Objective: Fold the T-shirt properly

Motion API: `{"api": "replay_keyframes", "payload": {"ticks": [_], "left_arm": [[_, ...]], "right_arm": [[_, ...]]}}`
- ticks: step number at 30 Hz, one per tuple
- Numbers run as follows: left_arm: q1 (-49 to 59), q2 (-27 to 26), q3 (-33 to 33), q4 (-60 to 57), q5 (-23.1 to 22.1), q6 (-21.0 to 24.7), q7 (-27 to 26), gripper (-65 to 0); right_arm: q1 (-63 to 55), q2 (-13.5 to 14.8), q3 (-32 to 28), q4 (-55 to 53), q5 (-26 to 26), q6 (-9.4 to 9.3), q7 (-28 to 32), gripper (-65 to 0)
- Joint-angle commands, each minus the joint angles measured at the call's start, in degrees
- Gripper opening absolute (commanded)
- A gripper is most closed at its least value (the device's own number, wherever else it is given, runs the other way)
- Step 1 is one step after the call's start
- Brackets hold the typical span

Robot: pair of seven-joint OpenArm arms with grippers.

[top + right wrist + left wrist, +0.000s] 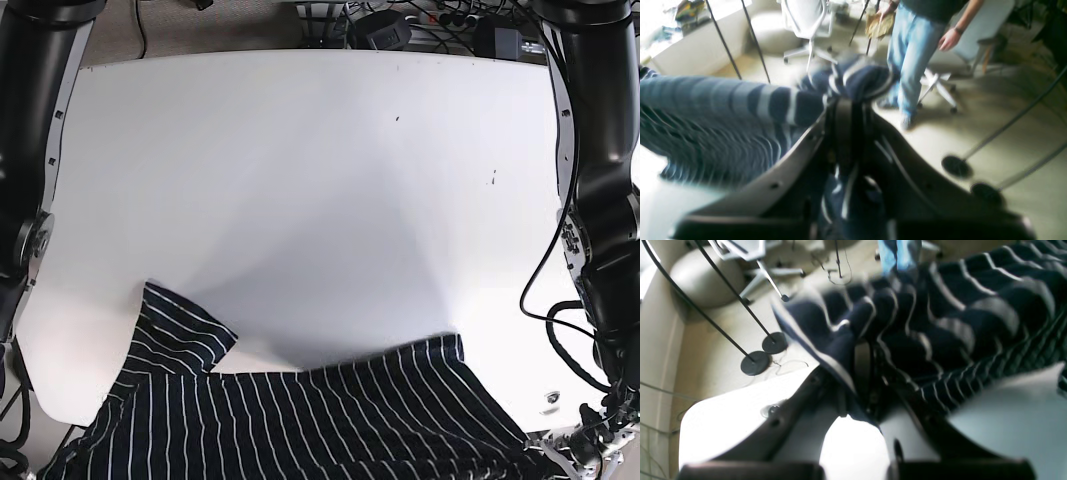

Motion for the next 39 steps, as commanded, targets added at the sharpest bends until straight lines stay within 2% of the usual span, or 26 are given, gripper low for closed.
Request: {"api": "replay_keyframes", "payload": {"ticks": [1, 4, 6, 8, 11, 13, 15, 18, 26, 30, 34, 35, 39], "left_arm": [[-4.13, -2.0, -0.44, 1.42, -1.93, 0.23, -0.98, -65.0], [-4.13, -3.5, -4.66, 2.57, -2.02, 0.23, 1.48, -65.0], [-2.58, -3.58, -9.4, 12.32, -1.93, 0.23, 5.61, -65.0], [6.56, -3.67, -12.04, 22.79, -1.93, 0.23, 8.87, -65.0], [26.08, -2.18, -17.67, 41.16, -2.28, 0.23, 14.76, -65.0], [40.85, 0.55, -23.56, 51.97, -5.36, 0.23, 18.01, -65.0], [49.64, 2.22, -26.81, 57.6, -7.64, 0.23, 19.5, -65.0], [65.99, 5.47, -33.67, 66.65, -12.3, 0.23, 19.85, -65.0], [84.54, 7.49, -40.79, 70.26, -18.98, 0.23, 19.59, -65.0], [88.67, 7.49, -44.48, 70.17, -18.81, 0.23, 19.59, -65.0], [89.82, 7.14, -45.01, 70.17, -18.81, 0.23, 19.5, -65.0], [89.82, 7.05, -45.01, 70.17, -18.81, 0.23, 19.5, -65.0], [89.82, 6.97, -44.92, 70.17, -18.81, 0.23, 19.77, -65.0]], "right_arm": [[1.92, 1.64, 0.43, 0.5, 1.06, -0.14, 0.52, -62.9], [-7.08, 3.93, 4.3, 0.94, 5.9, -0.05, 0.25, -62.9], [-18.16, 5.07, 6.59, 6.48, 9.86, -0.67, 0.17, -62.9], [-28.09, 5.6, 10.02, 11.14, 12.05, -0.67, 0.25, -62.9], [-46.46, 2.61, 18.11, 20.11, 13.02, -0.67, 0.25, -62.9], [-58.33, -0.03, 22.5, 26.17, 12.93, -0.67, 0.25, -62.9], [-65.01, -1.17, 24.26, 29.43, 13.11, -0.67, 0.17, -62.9], [-78.55, -4.42, 28.21, 37.07, 13.11, -0.67, 0.17, -62.9], [-93.76, -7.32, 29.97, 43.32, 13.11, -0.14, 0.17, -62.9], [-98.24, -7.41, 29.97, 43.32, 13.11, -0.14, 0.17, -62.9], [-100.27, -7.41, 29.97, 43.32, 13.11, 0.03, 0.25, -62.8], [-100.27, -7.41, 29.97, 43.32, 13.11, 0.91, 0.25, -62.8], [-101.67, -7.41, 30.06, 43.76, 13.11, 6.45, 0.25, -62.8]]}}
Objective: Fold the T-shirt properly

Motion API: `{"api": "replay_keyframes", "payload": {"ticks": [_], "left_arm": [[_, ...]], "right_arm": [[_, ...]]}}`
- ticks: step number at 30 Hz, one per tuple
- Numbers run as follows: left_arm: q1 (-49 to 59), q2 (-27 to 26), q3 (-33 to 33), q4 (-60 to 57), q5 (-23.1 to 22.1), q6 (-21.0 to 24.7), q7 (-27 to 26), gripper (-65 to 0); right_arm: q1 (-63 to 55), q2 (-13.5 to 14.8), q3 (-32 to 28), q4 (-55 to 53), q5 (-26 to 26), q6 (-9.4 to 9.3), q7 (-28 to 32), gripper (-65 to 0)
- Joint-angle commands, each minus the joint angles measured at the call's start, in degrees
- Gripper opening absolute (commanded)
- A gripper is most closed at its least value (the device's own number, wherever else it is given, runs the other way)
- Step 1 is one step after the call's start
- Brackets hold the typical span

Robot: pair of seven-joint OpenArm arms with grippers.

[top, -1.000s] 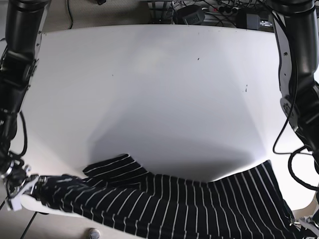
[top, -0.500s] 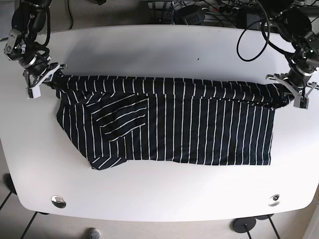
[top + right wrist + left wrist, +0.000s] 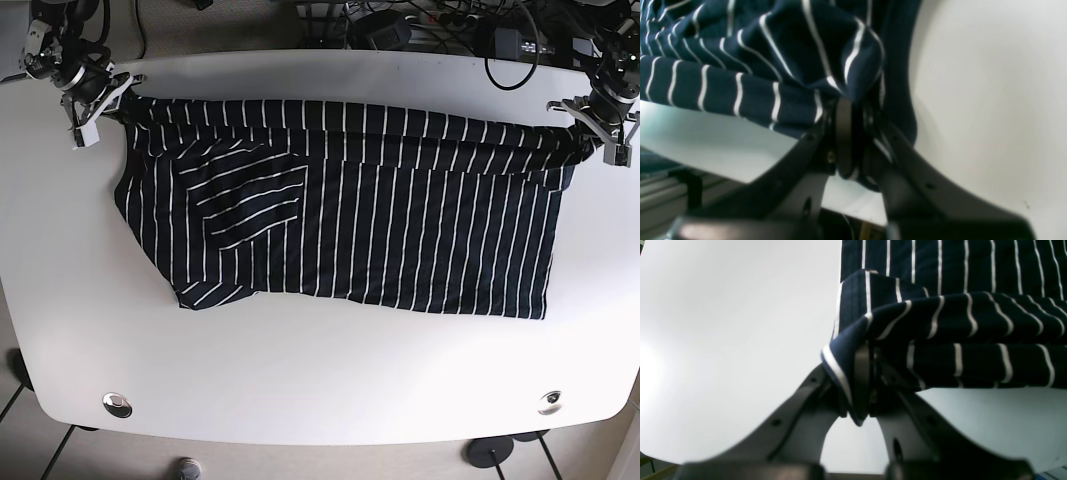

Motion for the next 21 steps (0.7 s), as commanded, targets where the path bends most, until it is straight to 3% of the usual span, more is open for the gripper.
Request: {"api": "replay_keyframes", "payload": {"ticks": [1, 3, 7, 9, 12, 13, 14, 17, 21], "left_arm": [[-0.1, -1.3, -0.51, 1.06, -0.34, 0.53, -1.09, -65.0], [0.07, -1.3, -0.51, 1.06, -0.34, 0.53, -1.0, -59.9], [0.6, -1.3, -0.68, 1.06, -0.34, 0.53, -1.0, -36.3], [0.6, -1.3, -0.77, 1.15, -0.34, 0.53, -1.0, -25.8], [0.34, -3.93, -0.77, 1.23, -0.96, 0.53, -1.0, -19.4], [0.34, -4.02, -0.77, 1.32, -1.04, 0.53, -1.0, -19.2], [0.34, -4.29, -0.77, 1.41, -2.54, 0.53, -1.0, -19.2], [0.78, -8.15, -0.95, 1.32, -13.17, 0.53, -1.0, -19.2], [5.44, -11.41, -0.86, 1.23, -28.12, 0.53, -0.91, -19.3]], "right_arm": [[-1.16, 1.09, 0.73, 2.19, 0.23, 2.79, 0.89, -62.6], [-2.74, 1.09, 0.73, 3.51, 0.23, 2.79, 0.89, -62.5], [-4.94, 1.09, 0.73, 4.38, 0.23, 2.79, 0.89, -60.6], [-5.9, 1.09, 0.73, 4.38, 0.32, 2.79, 0.89, -45.0], [-7.66, 1.27, 4.51, 4.38, 5.33, 2.79, 0.89, -17.4], [-8.19, 1.53, 5.39, 4.38, 7.27, 2.79, 0.54, -12.0], [-8.37, 2.32, 6.79, 4.38, 10.26, 2.79, -1.75, -8.9], [-8.1, 4.69, 10.05, 4.03, 17.38, 2.79, -8.61, -9.0], [-6.52, 4.61, 9.87, 4.12, 18.78, 2.79, -10.1, -9.0]]}}
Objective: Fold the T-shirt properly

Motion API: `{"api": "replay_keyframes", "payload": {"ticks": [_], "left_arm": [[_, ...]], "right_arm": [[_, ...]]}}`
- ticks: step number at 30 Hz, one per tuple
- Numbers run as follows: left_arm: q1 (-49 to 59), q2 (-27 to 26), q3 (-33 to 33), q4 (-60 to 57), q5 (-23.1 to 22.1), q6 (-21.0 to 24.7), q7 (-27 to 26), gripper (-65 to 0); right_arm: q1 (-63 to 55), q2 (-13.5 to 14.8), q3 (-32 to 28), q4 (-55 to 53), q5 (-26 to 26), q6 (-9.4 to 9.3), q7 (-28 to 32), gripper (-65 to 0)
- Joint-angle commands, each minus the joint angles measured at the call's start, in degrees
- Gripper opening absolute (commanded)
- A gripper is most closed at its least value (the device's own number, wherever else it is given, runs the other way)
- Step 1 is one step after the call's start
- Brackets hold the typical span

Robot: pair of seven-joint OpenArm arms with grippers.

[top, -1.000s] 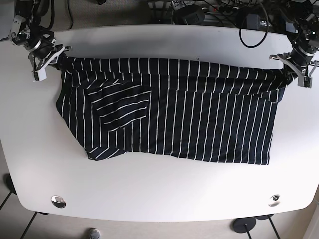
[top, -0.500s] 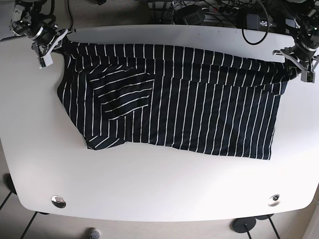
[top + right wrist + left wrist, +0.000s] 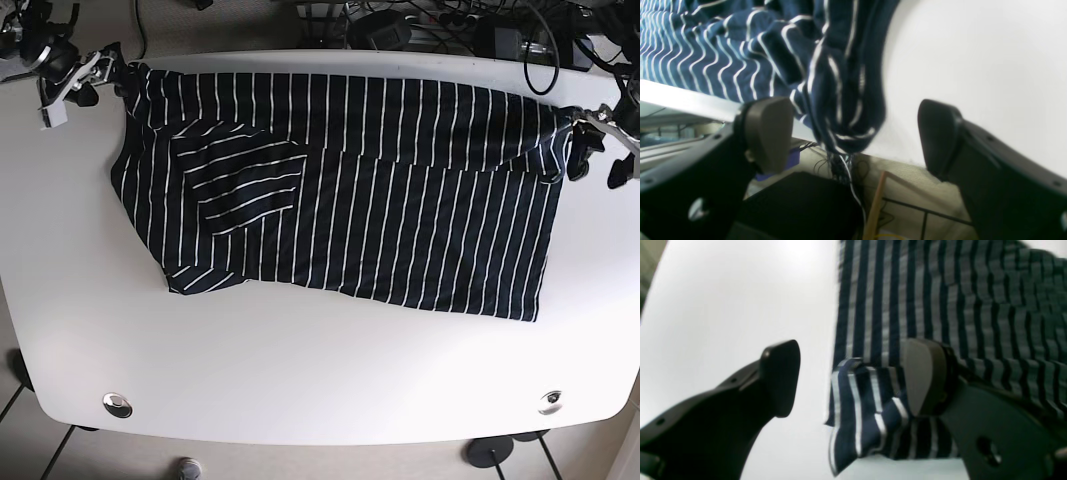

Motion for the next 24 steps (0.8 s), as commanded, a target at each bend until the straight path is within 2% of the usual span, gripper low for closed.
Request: {"api": "replay_keyframes", "payload": {"ticks": [1, 2, 3, 5, 8, 10, 11, 12, 16, 17, 22, 24], "left_arm": [[0.41, -2.08, -0.31, 0.42, -2.66, 0.1, -0.91, -19.6], [0.41, -1.99, -0.22, 0.42, -2.22, 0.1, -0.91, -19.6], [0.41, -1.9, 0.74, 0.42, 0.24, 0.1, -0.91, -19.7], [0.32, -1.72, 6.19, 0.42, 7.63, 0.1, -1.17, -19.9], [-0.12, 1.79, 10.41, 0.42, 19.32, 0.1, -1.61, -20.1], [-1.79, 6.1, 10.5, 0.42, 26.26, 0.1, -3.72, -25.4], [-2.76, 7.6, 10.33, 0.42, 28.72, 0.1, -4.34, -28.2], [-3.37, 8.12, 10.24, 0.51, 29.6, 0.1, -4.34, -29.7], [-3.99, 8.21, 9.1, 0.6, 29.6, 0.1, -4.34, -29.9], [-4.16, 8.3, 8.3, 0.51, 29.6, 0.1, -4.34, -29.9], [-8.91, 8.3, 7.6, -4.06, 30.13, 0.1, -4.34, -29.9], [-11.46, 8.21, 7.43, -6.96, 30.13, 0.1, -4.34, -29.9]], "right_arm": [[-0.12, 0.82, 0.58, 0.78, 1.17, 0.47, 0.98, -9.0], [-0.12, 0.82, 0.58, 0.78, 1.17, 0.47, 0.98, -9.0], [-0.12, 0.82, 0.49, 0.78, 1.08, 0.47, 0.98, -9.0], [-0.12, 0.82, 0.32, 0.69, 0.99, 0.47, 0.98, -9.8], [1.12, 0.74, -4.69, 0.6, 0.99, 0.47, 1.16, -20.3], [1.64, 0.65, -7.77, 0.6, 0.99, 0.47, 1.42, -28.2], [2.08, -0.14, -9.09, 0.6, 0.99, 0.47, 1.51, -28.9], [3.05, -0.76, -9.53, 0.6, 0.99, 0.47, 1.6, -26.8], [4.98, -0.85, -9.44, 0.95, 0.99, 0.47, 1.68, -9.8], [5.6, -0.67, -9.44, 0.86, 0.99, 0.47, 1.68, -8.9], [8.94, 0.47, -9.97, -1.51, 0.99, 0.47, 1.68, -14.6], [14.13, 0.38, -9.79, -8.1, 0.99, 0.47, 1.77, -14.4]]}}
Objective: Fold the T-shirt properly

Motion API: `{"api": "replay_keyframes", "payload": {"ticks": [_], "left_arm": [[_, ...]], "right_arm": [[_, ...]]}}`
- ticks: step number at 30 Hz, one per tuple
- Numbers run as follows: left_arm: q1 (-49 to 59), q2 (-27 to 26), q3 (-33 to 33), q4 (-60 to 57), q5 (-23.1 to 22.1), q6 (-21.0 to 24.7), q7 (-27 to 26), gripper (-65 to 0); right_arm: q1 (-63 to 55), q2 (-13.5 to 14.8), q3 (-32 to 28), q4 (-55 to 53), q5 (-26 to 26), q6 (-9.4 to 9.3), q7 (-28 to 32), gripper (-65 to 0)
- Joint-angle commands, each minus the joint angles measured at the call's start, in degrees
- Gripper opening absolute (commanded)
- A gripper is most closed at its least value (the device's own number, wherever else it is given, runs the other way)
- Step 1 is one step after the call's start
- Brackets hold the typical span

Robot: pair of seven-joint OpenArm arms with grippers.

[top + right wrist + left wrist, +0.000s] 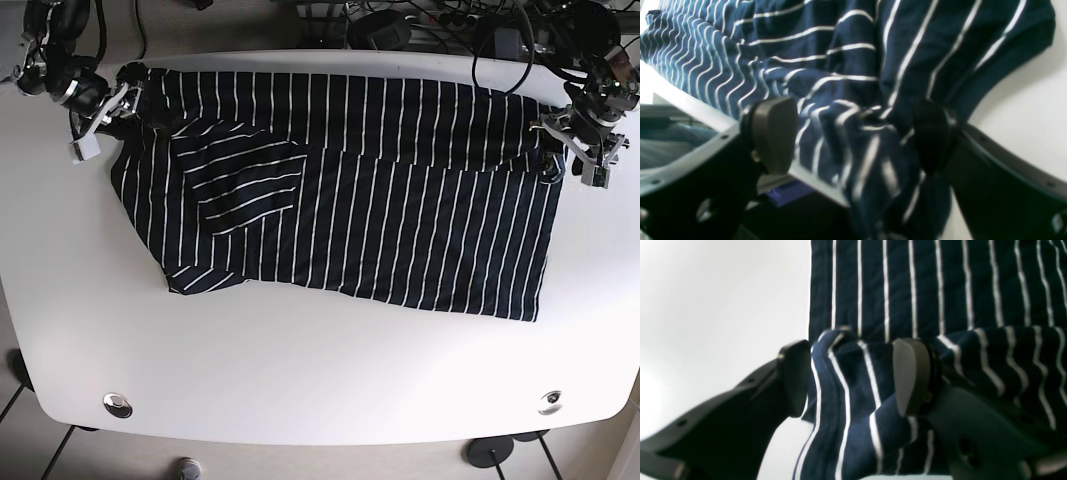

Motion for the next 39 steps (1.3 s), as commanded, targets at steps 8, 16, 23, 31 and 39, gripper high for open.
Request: {"api": "replay_keyframes", "payload": {"ticks": [8, 16, 23, 31, 39], "left_arm": [[-1.76, -0.95, 1.38, -0.28, -0.75, 0.1, -1.1, -30.3], [-1.76, -1.21, 1.64, -0.1, -0.75, 0.1, -1.1, -30.4], [-7.91, -3.32, 1.82, -2.21, -0.67, 2.69, -1.1, -25.8], [-29.19, -9.12, 5.07, -27.35, -0.75, 12.36, -1.45, -8.9], [-42.55, -11.94, 16.85, -50.21, -0.93, 8.23, -1.72, -8.9]], "right_arm": [[25.2, 0.89, 0.94, -13.39, -20.55, 0.36, 1.27, -14.4], [29.69, -2.98, 0.5, -21.3, -30.4, 0.36, 4.08, -14.7], [27.58, -6.94, 0.77, -20.86, -30.48, 0.36, 5.67, -49.1], [27.84, -6.94, 0.41, -20.86, -30.48, 0.36, 6.46, -62.9], [27.84, -7.29, 0.59, -20.86, -30.04, 0.36, 6.46, -62.8]]}}
